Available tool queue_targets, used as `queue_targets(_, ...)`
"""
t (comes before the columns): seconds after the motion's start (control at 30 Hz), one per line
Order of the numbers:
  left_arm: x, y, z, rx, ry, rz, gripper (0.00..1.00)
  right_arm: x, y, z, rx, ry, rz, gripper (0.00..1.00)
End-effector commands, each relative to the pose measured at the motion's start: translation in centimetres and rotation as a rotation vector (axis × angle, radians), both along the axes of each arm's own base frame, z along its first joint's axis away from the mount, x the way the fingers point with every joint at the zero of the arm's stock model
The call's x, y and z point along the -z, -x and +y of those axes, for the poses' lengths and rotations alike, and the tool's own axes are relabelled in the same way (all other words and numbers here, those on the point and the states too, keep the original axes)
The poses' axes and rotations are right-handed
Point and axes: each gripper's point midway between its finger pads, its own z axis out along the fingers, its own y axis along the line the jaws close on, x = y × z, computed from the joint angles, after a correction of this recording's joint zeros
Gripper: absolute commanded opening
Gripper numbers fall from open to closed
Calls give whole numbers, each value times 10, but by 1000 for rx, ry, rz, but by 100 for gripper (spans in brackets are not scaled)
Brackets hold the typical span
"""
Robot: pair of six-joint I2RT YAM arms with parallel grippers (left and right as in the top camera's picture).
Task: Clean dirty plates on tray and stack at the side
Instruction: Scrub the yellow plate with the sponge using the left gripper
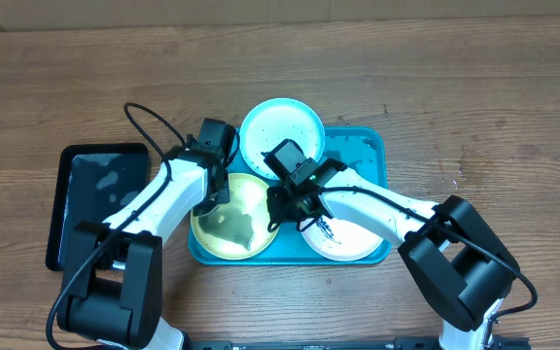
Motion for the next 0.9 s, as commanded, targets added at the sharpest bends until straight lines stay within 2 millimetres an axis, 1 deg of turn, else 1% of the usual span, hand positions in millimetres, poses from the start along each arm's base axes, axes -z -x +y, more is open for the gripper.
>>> queue_targets(0.0,-30,-22,34,-96,-144,-89,4,6,3,-11,-2,43,9,4)
queue_targets(0.07,-37,-26,23,-88,-80,-76,4,6,3,-11,-2,43,9,4)
queue_targets(0.1,-39,-26,14,-80,-28,-60,4,6,3,-11,-2,43,9,4)
queue_targets(0.2,-39,-19,-27,-17,207,21,4,6,2,-10,-2,40,7,4)
queue_targets(0.3,-35,-6,-68,55,436,101,4,6,1,-9,-1,37,3,4)
queue_targets(0.37,-33,5,-83,82,525,143,4,6,1,-9,-1,35,0,4)
queue_targets(0.47,-27,22,-93,76,595,205,4,5,0,-9,-1,34,-1,4)
queue_targets(0.6,-5,43,-82,57,543,257,4,5,0,-9,-2,34,0,4)
queue_targets(0.7,11,53,-67,44,466,270,4,5,1,-9,-2,34,0,4)
queue_targets(0.8,21,56,-41,-5,320,255,4,5,1,-9,-2,35,1,4)
queue_targets(0.87,21,52,-16,-53,180,216,4,6,1,-9,-2,36,2,4)
